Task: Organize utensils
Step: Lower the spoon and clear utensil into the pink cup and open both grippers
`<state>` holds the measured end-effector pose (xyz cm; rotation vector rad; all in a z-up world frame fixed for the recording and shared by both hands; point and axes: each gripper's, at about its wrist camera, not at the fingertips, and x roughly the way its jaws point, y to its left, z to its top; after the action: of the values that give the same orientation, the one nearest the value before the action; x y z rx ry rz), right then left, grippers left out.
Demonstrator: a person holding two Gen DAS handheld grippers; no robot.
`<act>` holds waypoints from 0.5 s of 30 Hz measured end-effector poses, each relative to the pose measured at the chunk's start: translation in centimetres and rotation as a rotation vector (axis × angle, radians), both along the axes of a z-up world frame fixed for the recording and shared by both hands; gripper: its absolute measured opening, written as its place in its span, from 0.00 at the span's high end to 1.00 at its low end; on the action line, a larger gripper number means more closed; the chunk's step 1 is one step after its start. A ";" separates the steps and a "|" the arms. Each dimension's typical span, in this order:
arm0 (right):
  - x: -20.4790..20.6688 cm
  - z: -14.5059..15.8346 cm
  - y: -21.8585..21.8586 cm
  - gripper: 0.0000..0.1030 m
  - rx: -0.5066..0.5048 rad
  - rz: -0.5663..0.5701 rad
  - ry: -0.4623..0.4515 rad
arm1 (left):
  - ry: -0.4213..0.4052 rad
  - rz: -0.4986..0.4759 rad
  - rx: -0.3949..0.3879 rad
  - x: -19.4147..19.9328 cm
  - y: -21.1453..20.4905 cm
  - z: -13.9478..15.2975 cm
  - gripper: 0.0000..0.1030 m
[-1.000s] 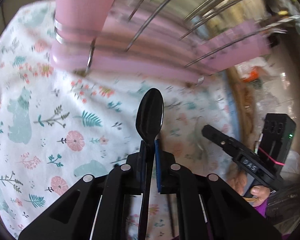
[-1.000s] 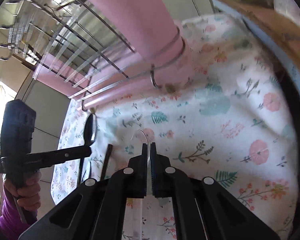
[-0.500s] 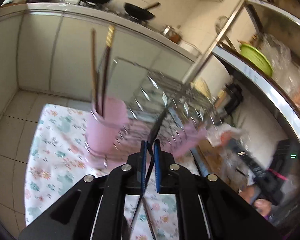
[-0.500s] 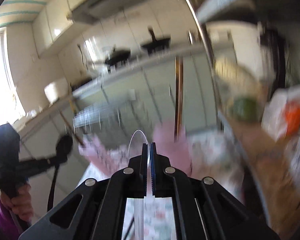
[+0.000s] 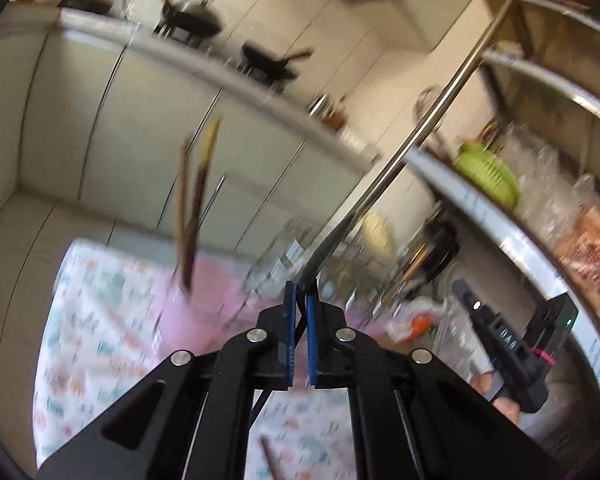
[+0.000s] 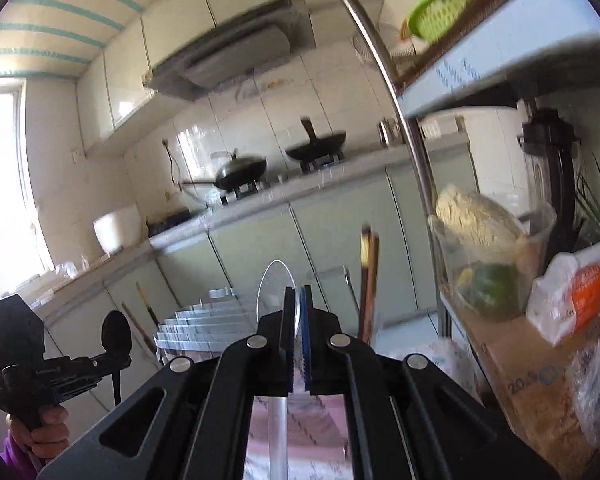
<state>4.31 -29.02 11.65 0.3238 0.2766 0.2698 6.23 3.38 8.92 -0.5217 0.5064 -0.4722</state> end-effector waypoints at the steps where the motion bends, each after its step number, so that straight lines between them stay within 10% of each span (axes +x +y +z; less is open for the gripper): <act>1: 0.0 0.4 0.0 0.98 0.000 -0.009 -0.027 | -0.037 0.002 -0.012 0.2 -0.1 0.4 0.96; 15: 2.6 2.0 0.5 0.98 -0.035 -0.212 -0.303 | -0.342 0.080 -0.211 4.3 2.2 3.1 0.96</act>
<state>6.89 -28.49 13.61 0.2704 -0.0520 0.1018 10.54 5.54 12.00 -0.6461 0.1073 -0.5291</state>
